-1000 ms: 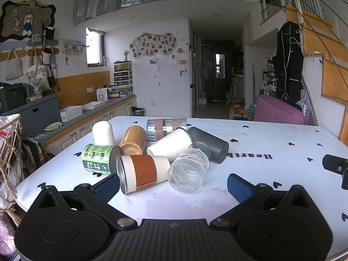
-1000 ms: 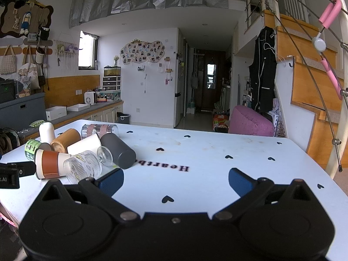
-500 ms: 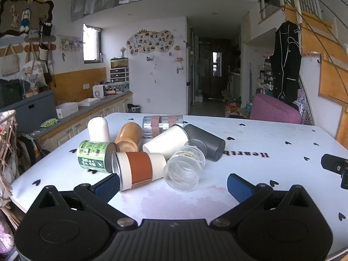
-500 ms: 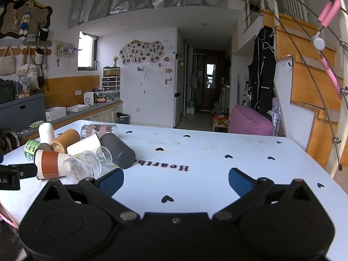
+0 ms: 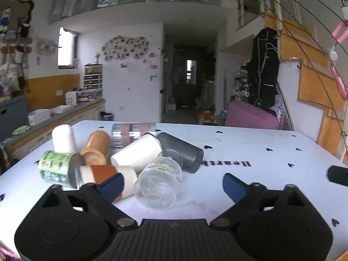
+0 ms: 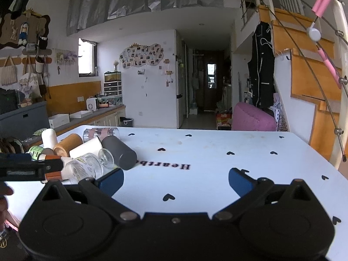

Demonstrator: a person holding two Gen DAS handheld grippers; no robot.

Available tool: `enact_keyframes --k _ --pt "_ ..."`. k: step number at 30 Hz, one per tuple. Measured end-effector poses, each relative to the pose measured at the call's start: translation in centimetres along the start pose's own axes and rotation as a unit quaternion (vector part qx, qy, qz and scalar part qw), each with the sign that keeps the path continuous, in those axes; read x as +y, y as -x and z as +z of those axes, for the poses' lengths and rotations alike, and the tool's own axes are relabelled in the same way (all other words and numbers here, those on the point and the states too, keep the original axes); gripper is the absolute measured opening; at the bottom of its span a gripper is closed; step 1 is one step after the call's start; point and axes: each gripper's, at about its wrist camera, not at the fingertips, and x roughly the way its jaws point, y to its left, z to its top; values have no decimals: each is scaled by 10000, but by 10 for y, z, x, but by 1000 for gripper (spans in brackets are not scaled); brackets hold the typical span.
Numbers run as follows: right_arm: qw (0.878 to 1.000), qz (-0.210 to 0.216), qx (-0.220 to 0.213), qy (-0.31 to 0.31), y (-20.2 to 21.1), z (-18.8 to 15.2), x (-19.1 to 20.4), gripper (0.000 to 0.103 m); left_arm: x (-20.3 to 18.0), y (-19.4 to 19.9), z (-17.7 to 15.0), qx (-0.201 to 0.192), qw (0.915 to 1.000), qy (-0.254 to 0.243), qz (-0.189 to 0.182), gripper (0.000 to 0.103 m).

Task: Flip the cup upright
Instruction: 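Move the left tool to the clear stemmed glass and close on its bowl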

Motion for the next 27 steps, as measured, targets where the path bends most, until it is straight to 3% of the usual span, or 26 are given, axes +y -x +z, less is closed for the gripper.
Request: enact_keyframes --k 5,11,21,27 --pt "10000 13 15 -80 0 -2 -5 103 13 -39 -2 152 9996 -65 -213 78" --pt "9999 42 28 -110 -2 -5 -7 103 16 -69 0 340 9988 -244 -238 78" --pt "9999 79 19 -100 -1 -6 -7 103 5 -90 -9 593 9950 -779 180 77" --pt "9999 81 24 -83 -1 -7 -6 103 4 -98 -12 657 9924 -969 369 71"
